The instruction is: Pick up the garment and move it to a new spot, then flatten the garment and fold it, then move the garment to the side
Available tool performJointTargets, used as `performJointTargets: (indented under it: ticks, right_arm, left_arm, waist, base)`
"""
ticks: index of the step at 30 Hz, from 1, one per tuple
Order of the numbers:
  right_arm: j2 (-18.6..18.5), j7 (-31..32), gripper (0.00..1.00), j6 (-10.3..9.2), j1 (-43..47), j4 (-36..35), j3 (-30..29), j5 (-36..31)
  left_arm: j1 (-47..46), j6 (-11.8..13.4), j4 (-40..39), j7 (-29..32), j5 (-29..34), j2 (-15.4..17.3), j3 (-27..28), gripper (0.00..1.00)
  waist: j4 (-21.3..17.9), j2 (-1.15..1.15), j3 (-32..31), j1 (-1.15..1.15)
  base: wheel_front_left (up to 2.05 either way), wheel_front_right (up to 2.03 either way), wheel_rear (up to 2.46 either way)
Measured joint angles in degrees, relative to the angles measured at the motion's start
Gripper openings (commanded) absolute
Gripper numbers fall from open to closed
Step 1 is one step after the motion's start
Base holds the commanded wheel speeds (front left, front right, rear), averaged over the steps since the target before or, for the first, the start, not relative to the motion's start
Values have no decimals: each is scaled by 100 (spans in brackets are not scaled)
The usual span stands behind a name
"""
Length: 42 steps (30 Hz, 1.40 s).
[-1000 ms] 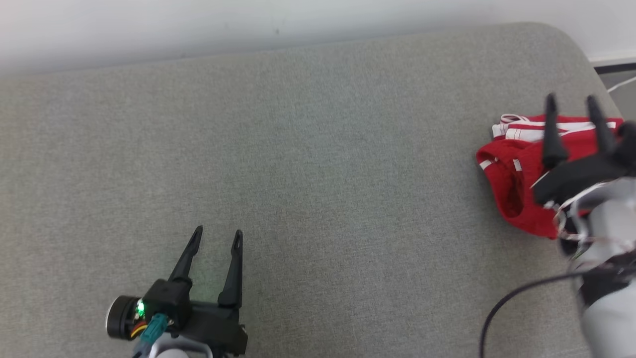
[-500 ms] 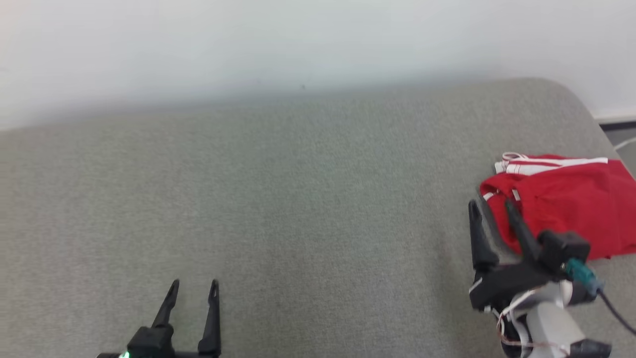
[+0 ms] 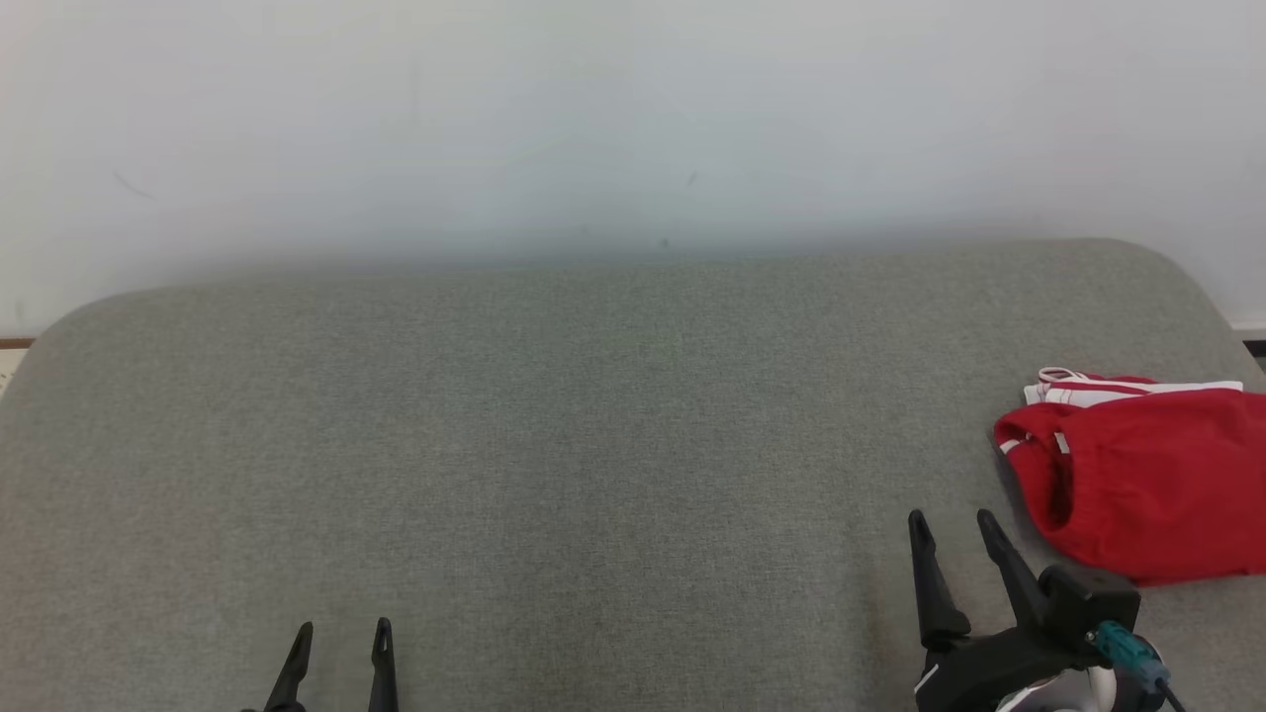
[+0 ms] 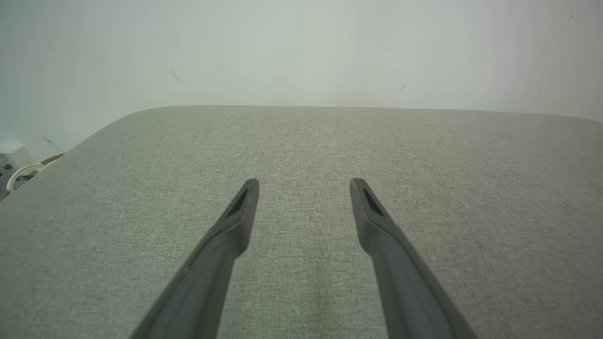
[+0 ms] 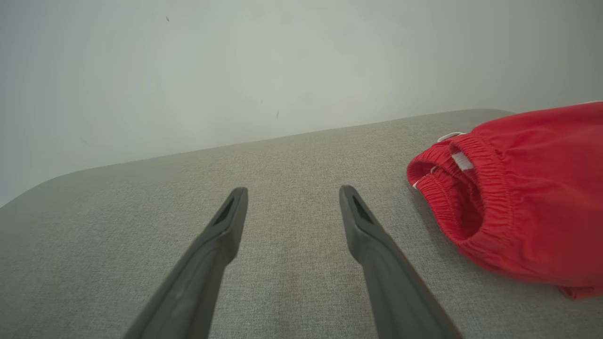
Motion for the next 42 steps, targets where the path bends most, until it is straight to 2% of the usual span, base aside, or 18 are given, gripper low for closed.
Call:
performJointTargets:
  ticks: [16, 42]
  right_arm:
    - [119, 0, 100, 0, 299, -237, -45, -257]
    - [191, 0, 100, 0, 383, -372, -299, -361]
  left_arm:
    - [104, -63, -21, 0, 22, 0, 158, 100]
    - [190, -102, -132, 0, 8, 0, 169, 100]
  waist:
    - [204, 0, -144, 1]
    - [117, 0, -75, 1]
  base:
    - [0, 0, 0]
    - [0, 0, 0]
